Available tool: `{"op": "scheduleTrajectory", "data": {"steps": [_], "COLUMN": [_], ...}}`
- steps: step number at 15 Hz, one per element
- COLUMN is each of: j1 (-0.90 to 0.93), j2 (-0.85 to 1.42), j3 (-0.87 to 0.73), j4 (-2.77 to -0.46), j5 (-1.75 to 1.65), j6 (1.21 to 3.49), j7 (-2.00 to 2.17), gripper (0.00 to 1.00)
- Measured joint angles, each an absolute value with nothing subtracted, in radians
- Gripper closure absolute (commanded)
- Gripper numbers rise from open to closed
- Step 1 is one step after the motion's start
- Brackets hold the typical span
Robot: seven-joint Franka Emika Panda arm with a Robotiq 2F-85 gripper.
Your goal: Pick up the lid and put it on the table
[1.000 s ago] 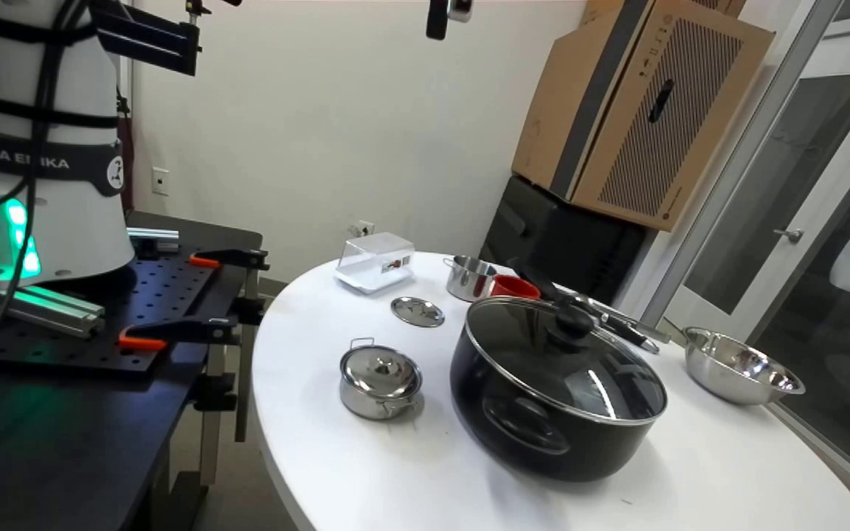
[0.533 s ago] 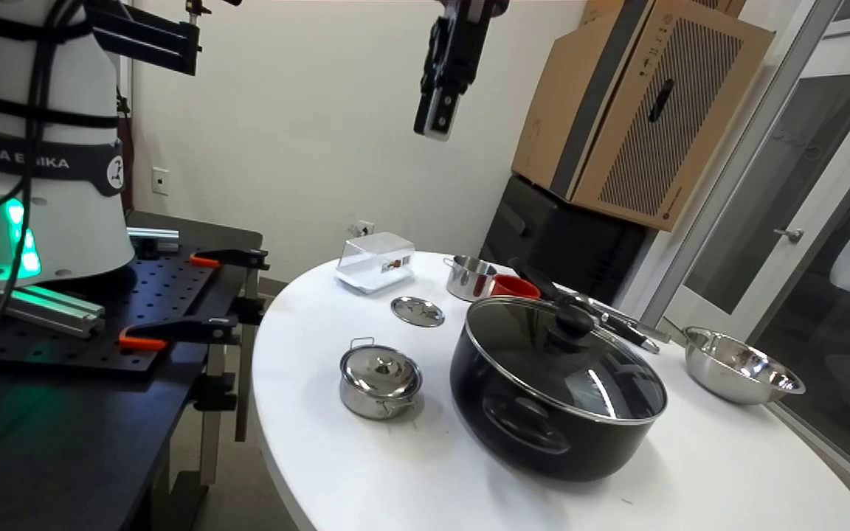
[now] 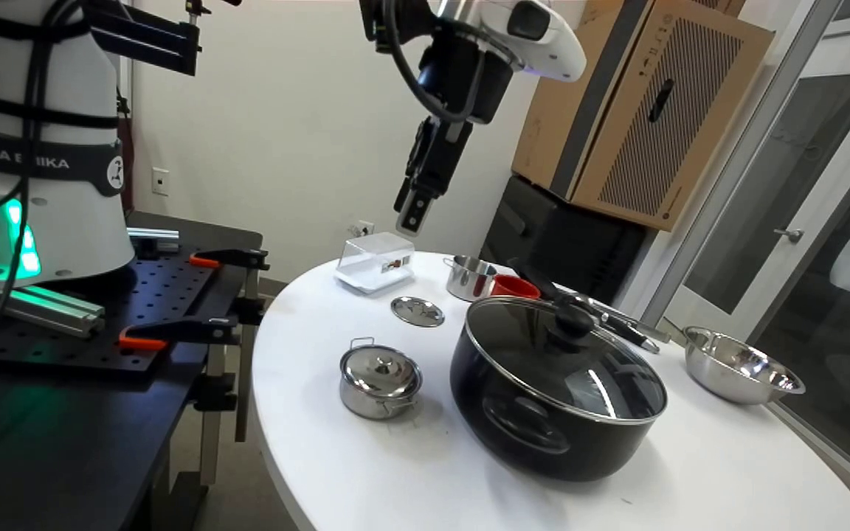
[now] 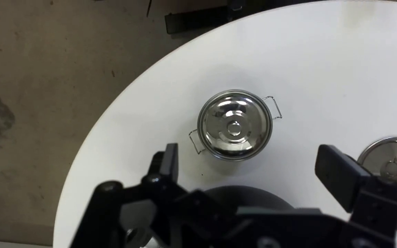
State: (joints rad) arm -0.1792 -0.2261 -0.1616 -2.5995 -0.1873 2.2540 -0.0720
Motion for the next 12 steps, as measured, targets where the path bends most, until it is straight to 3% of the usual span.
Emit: {"op": "scheduleTrajectory", "data": {"steps": [12], "j1": [-0.187], "j2": [-0.153], "j3": [-0.183], "j4": [-2.602], "j5": [-0.162], "j6": [2.344], "j7": [-0.065], "gripper": [0.0]}}
